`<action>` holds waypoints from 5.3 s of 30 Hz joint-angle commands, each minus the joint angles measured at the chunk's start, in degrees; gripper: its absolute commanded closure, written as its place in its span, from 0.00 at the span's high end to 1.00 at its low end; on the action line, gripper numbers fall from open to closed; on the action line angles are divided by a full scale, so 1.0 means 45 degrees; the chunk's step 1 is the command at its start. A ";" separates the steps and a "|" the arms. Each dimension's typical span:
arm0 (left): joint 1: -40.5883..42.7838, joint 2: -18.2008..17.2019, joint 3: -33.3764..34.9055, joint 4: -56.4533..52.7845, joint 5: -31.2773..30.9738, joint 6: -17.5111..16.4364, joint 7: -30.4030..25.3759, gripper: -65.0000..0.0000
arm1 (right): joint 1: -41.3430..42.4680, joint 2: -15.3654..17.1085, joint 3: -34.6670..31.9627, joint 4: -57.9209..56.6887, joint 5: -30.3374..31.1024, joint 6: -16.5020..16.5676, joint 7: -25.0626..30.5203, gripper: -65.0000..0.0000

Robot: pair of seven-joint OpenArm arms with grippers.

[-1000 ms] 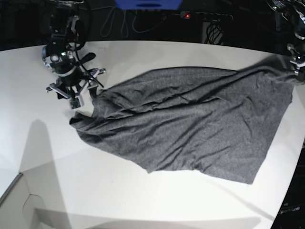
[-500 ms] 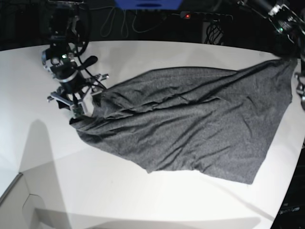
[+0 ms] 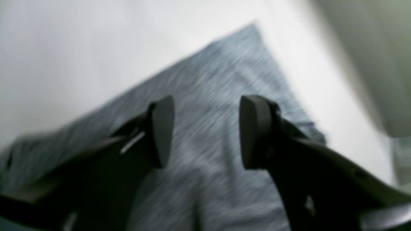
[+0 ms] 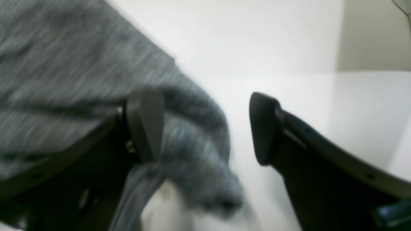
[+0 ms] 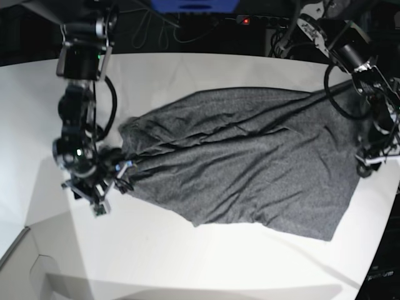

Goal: Layout the t-shirt on the table in an organized manner, then fold the t-shirt properly
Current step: 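Grasp the shirt corner near the right gripper and lift it, then drag the held shirt corner with the right gripper across the table and back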

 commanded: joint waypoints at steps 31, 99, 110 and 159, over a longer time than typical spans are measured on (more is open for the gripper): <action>0.2098 -0.0503 -0.0008 -0.1518 -0.0225 -0.0105 -0.2153 0.49 | -0.0573 -0.0345 -0.2799 0.2511 0.0117 -0.0052 0.0414 0.00; 0.2821 -0.0053 -0.0008 0.0377 -0.0186 -0.0125 -0.2114 0.49 | 0.3706 -0.2572 -0.5827 -0.7042 0.0157 -0.0111 0.3071 0.45; 0.3134 -0.0014 -0.0008 0.0377 -0.0245 -0.0125 -0.2114 0.49 | 0.3881 -0.2416 -0.5847 -0.7061 0.0137 -0.0111 0.4126 0.00; 0.3231 0.0084 -0.0008 0.1705 -0.0284 -0.0125 -0.1020 0.49 | 0.4428 -0.0267 -0.8465 -0.3799 0.5627 -0.0072 0.3970 0.64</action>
